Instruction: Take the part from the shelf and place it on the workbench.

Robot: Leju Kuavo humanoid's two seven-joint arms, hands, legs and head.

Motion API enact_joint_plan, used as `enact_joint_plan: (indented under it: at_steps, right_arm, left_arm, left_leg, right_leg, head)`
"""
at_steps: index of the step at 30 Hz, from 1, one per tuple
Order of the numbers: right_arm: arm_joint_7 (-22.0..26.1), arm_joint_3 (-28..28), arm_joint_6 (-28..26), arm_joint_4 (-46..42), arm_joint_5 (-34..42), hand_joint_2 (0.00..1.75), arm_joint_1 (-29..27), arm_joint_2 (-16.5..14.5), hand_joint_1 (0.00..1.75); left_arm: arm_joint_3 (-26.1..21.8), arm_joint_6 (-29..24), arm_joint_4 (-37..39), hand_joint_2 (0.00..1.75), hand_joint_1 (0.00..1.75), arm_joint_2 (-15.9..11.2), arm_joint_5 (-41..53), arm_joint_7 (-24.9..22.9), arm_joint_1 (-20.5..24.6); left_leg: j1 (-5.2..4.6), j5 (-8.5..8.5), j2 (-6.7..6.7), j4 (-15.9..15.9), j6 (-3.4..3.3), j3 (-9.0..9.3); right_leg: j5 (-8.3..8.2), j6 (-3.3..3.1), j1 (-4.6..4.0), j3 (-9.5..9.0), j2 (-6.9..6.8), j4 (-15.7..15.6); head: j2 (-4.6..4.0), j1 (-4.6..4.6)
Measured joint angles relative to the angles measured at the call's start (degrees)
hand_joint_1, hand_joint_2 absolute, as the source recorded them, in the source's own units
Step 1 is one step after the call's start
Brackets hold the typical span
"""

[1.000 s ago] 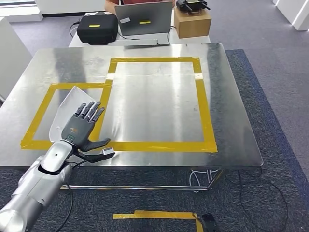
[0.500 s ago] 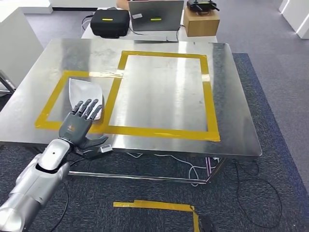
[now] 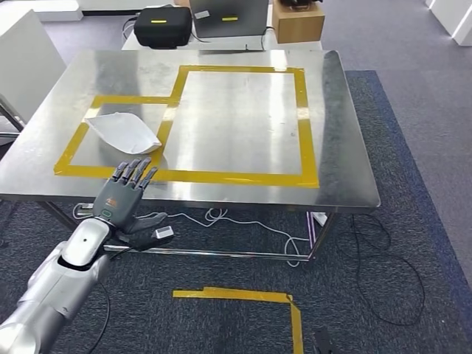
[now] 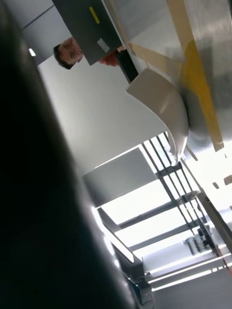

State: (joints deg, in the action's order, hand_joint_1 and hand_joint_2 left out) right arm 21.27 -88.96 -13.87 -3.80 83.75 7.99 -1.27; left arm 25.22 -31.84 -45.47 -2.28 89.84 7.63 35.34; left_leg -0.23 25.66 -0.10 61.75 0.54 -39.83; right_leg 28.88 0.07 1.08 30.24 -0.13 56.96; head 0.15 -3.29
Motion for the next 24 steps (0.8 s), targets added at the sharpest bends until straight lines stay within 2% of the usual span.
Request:
enact_joint_plan:
  at_steps: [2,3,4,5,6,7,8,9,10,11,12,13,14,15,17,18,19,20,21,22,24]
  right_arm:
    - [-0.2,0.0,0.0,0.0,-0.2,0.00,0.0,0.1,0.00]
    - [-0.2,0.0,-0.1,0.0,-0.3,0.00,0.0,0.1,0.00]
    - [-0.2,0.0,-0.1,0.0,-0.4,0.00,0.0,0.1,0.00]
    - [-0.3,0.0,0.0,0.0,-0.5,0.00,0.0,0.1,0.00]
    - [-0.3,0.0,0.0,0.0,-0.5,0.00,0.0,0.1,0.00]
    - [-0.3,0.0,0.0,0.0,-0.7,0.00,0.0,0.1,0.00]
    - [-0.3,0.0,0.0,0.0,-0.8,0.00,0.0,0.1,0.00]
    - [-0.4,0.0,0.0,0.0,-1.0,0.00,0.0,0.1,0.00]
    - [-0.4,0.0,0.0,0.0,-1.2,0.00,0.0,0.1,0.00]
    - [-0.4,0.0,0.0,0.0,-1.3,0.00,0.1,0.1,0.00]
    - [-0.4,0.0,0.0,0.0,-1.6,0.00,0.1,0.1,0.00]
    - [-0.4,0.0,0.0,0.0,-1.8,0.00,0.1,0.2,0.00]
    - [-0.4,0.0,0.0,0.0,-2.0,0.00,0.1,0.2,0.00]
    - [-0.4,0.0,0.0,0.0,-2.2,0.00,0.0,0.2,0.00]
    - [-0.5,0.0,0.0,-0.1,-2.5,0.00,0.0,0.2,0.00]
    - [-0.5,0.0,0.0,-0.1,-2.5,0.00,0.1,0.2,0.00]
    - [-0.5,0.0,0.0,-0.1,-2.6,0.00,0.1,0.2,0.00]
    - [-0.5,0.0,0.0,-0.1,-2.5,0.00,0.1,0.2,0.00]
    - [-0.5,0.0,0.0,-0.1,-2.5,0.00,0.1,0.2,0.00]
    - [-0.5,0.0,0.0,-0.1,-2.3,0.00,0.2,0.3,0.00]
    - [-0.4,0.0,0.0,-0.1,-1.6,0.00,0.2,0.3,0.00]
  left_arm:
    - [-0.3,-0.3,0.0,0.00,0.00,-0.2,0.0,-0.2,-0.4]
    - [-0.5,-0.3,0.0,0.00,0.00,-0.3,0.0,-0.2,-0.7]
    - [-0.6,-0.4,0.0,0.00,0.00,-0.5,0.0,-0.3,-1.0]
    - [-0.7,-0.4,0.0,0.00,0.00,-0.6,0.0,-0.4,-1.3]
    - [-0.8,-0.4,0.0,0.00,0.00,-0.6,0.0,-0.4,-1.4]
    - [-0.8,-0.4,0.0,0.00,0.00,-0.7,0.0,-0.4,-1.4]
    - [-0.9,-0.4,0.0,0.00,0.00,-0.7,0.0,-0.5,-1.4]
    - [-1.1,-0.5,0.0,0.00,0.00,-0.8,0.0,-0.5,-1.4]
    - [-1.2,-0.5,0.0,0.00,0.00,-0.8,0.0,-0.6,-1.5]
    - [-1.3,-0.6,0.0,0.00,0.00,-0.9,0.0,-0.7,-1.5]
    - [-1.4,-0.7,0.0,0.00,0.00,-1.0,0.0,-0.8,-1.7]
    - [-1.6,-0.8,0.0,0.00,0.00,-1.1,0.0,-0.9,-1.9]
    - [-1.8,-1.0,0.0,0.00,0.00,-1.3,0.0,-1.1,-2.1]
    - [-2.1,-1.2,0.0,0.00,0.00,-1.4,0.0,-1.2,-2.4]
    - [-2.5,-1.6,0.0,0.00,0.00,-1.6,0.0,-1.4,-3.1]
    - [-2.6,-1.6,0.0,0.00,0.00,-1.7,0.0,-1.5,-3.6]
    - [-2.7,-1.6,0.1,0.00,0.00,-1.8,0.0,-1.5,-4.0]
    - [-3.0,-1.6,0.1,0.00,0.00,-1.8,-0.1,-1.4,-4.5]
    - [-3.4,-1.6,0.1,0.00,0.00,-1.8,-0.2,-1.3,-5.1]
    - [-4.1,-1.6,0.1,0.00,0.00,-1.9,-0.5,-1.1,-5.7]
    - [-5.9,-1.6,0.3,0.00,0.00,-1.9,-1.6,-0.5,-7.4]
  left_leg:
    - [0.28,5.54,-0.01,7.7,0.54,-1.89]
    - [0.38,6.97,-0.02,11.0,0.69,-2.34]
    - [0.43,7.13,-0.02,12.7,0.72,-1.99]
    - [0.45,6.28,-0.02,12.4,0.62,-0.69]
    - [0.43,4.92,-0.02,9.9,0.38,1.58]
    - [0.34,3.93,-0.01,5.9,-0.02,4.70]
    - [0.20,3.69,0.00,1.3,-0.47,7.92]
    - [0.04,3.80,0.01,-2.3,-0.80,10.32]
    - [-0.15,4.07,0.00,-4.6,-1.07,11.74]
    - [-0.29,4.06,0.00,-5.6,-1.22,12.03]
    - [-0.23,3.47,0.04,-5.9,-1.39,11.63]
    - [-0.14,2.79,0.15,-6.2,-1.70,11.22]
    - [0.01,2.03,0.27,-6.6,-2.07,10.68]
    - [0.17,1.19,0.38,-6.8,-2.41,10.00]
    - [0.12,-0.24,0.41,-6.8,-2.77,8.25]
    - [0.08,-0.88,0.40,-6.7,-2.75,7.33]
    - [0.04,-1.48,0.39,-6.6,-2.70,6.44]
    - [0.03,-2.02,0.38,-6.4,-2.60,5.59]
    - [0.06,-2.53,0.38,-6.2,-2.44,4.82]
    - [0.09,-2.97,0.37,-6.0,-2.21,4.13]
    - [-0.02,-3.79,0.41,-5.4,-1.62,2.97]
  right_leg:
    - [-1.28,-0.38,-0.12,1.58,-0.11,0.1]
    - [-1.88,-0.40,-0.19,2.41,-0.13,0.2]
    - [-2.44,-0.35,-0.26,3.26,-0.14,0.3]
    - [-2.97,-0.28,-0.33,4.08,-0.16,0.4]
    - [-3.46,-0.18,-0.40,4.83,-0.17,0.5]
    - [-3.94,-0.05,-0.46,5.42,-0.20,0.6]
    - [-4.40,0.15,-0.58,5.87,-0.23,0.7]
    - [-4.92,0.41,-0.63,6.12,-0.29,0.7]
    - [-5.46,0.69,-0.61,6.25,-0.34,0.5]
    - [-6.04,1.03,-0.60,6.36,-0.38,0.3]
    - [-6.56,1.37,-0.56,6.52,-0.39,0.1]
    - [-6.40,1.67,-0.55,6.87,-0.31,0.1]
    - [-5.20,1.93,-0.56,7.54,-0.20,0.9]
    - [-2.96,2.16,-0.56,8.47,-0.10,2.9]
    - [2.69,2.47,-0.44,10.67,0.00,10.2]
    - [4.40,2.62,-0.41,11.33,0.00,14.0]
    - [4.83,2.71,-0.40,11.33,0.00,16.3]
    - [4.10,2.76,-0.40,10.42,0.00,16.8]
    - [2.68,2.76,-0.40,8.42,0.00,15.0]
    - [1.38,2.75,-0.37,5.51,0.02,11.4]
    - [1.07,2.61,-0.41,-0.57,0.27,3.0]
  head:
    - [0.00,0.13]
    - [0.00,0.12]
    - [0.00,0.14]
    - [0.00,0.14]
    - [0.00,0.15]
    - [0.00,0.14]
    - [0.00,0.13]
    - [0.00,0.08]
    - [0.00,0.09]
    - [0.00,0.06]
    - [0.00,0.06]
    - [0.00,0.10]
    - [0.00,0.01]
    - [0.00,-0.06]
    - [0.00,-0.21]
    - [0.00,-0.21]
    - [0.00,-0.20]
    - [0.00,-0.22]
    - [0.00,-0.21]
    - [0.00,-0.22]
    - [0.00,-0.23]
